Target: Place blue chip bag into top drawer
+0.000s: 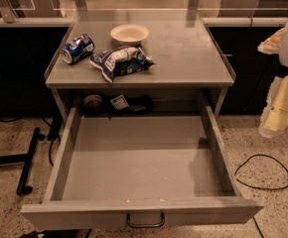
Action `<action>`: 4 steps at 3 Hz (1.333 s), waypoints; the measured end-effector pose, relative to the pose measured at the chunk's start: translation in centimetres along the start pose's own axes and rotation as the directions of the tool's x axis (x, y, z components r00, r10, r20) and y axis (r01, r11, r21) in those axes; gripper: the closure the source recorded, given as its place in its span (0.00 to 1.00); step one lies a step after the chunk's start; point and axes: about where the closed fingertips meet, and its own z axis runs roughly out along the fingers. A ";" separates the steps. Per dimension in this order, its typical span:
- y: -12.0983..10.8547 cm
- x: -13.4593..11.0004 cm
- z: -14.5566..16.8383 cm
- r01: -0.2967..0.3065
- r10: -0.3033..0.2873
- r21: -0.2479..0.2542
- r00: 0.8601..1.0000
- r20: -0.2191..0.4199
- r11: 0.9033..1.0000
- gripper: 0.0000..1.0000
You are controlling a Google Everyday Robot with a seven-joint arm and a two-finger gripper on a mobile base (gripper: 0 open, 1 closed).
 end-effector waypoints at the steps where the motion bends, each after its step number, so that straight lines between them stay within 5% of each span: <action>1: 0.0 0.0 0.0 0.000 0.000 0.000 1.000 0.000 1.000 0.00; 2: -0.3 -0.7 0.1 -0.016 0.016 0.008 1.000 0.002 1.000 0.00; 3: -1.3 -3.6 0.8 -0.087 0.086 0.005 0.991 0.103 0.996 0.00; 4: -2.1 -8.9 2.0 -0.171 0.175 -0.037 0.955 0.238 0.985 0.00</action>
Offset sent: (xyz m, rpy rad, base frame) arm 0.0085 0.0114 -0.0026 0.0083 0.0105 -0.0349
